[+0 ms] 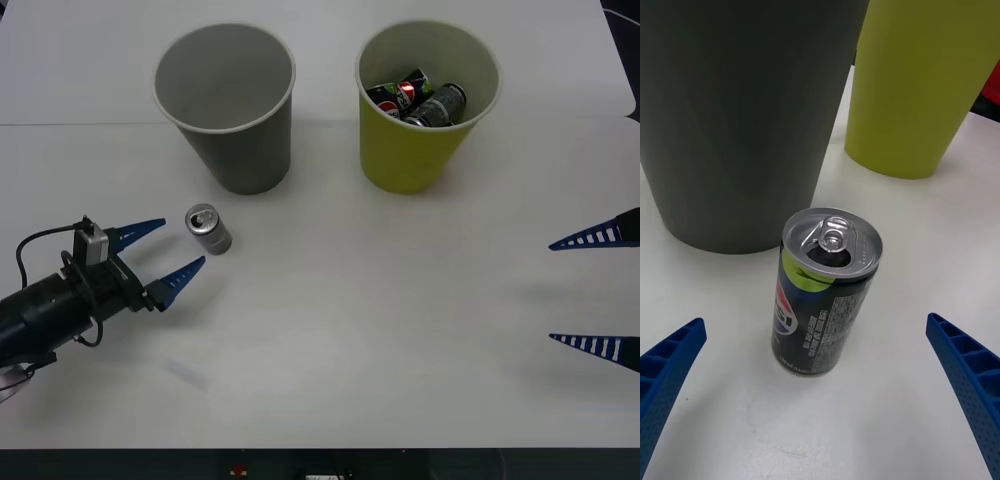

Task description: Put the can into the green bin and the plastic bottle into the gray bin

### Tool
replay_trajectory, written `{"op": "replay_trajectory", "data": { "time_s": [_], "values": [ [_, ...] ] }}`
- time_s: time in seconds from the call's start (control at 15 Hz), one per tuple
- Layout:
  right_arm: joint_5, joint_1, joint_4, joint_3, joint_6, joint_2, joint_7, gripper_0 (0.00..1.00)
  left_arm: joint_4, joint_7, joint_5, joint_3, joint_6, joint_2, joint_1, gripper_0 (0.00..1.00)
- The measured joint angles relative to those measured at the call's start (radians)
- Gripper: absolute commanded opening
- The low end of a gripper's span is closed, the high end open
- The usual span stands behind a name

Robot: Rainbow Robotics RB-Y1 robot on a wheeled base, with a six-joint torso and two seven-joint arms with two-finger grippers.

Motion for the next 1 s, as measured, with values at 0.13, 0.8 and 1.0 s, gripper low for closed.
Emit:
{"op": "replay_trajectory", "data": {
  "time_s": [0.13,0.8,1.0],
  "values": [
    [0.000,0.000,0.000,0.000,0.000,0.000,0.000,1.00,0.034,-0.012,0.008,-0.020,-0.003,-0.027,-0.029,1.00],
    [0.000,0.000,0.000,0.000,0.000,0.000,0.000,1.00,0.150,-0.062,0.068,-0.106,-0.003,-0.144,-0.140,1.00],
    [0.000,0.000,0.000,0.000,0.000,0.000,0.000,1.00,0.171,-0.070,0.069,-0.107,-0.003,-0.164,-0.151,1.00]
  ]
}}
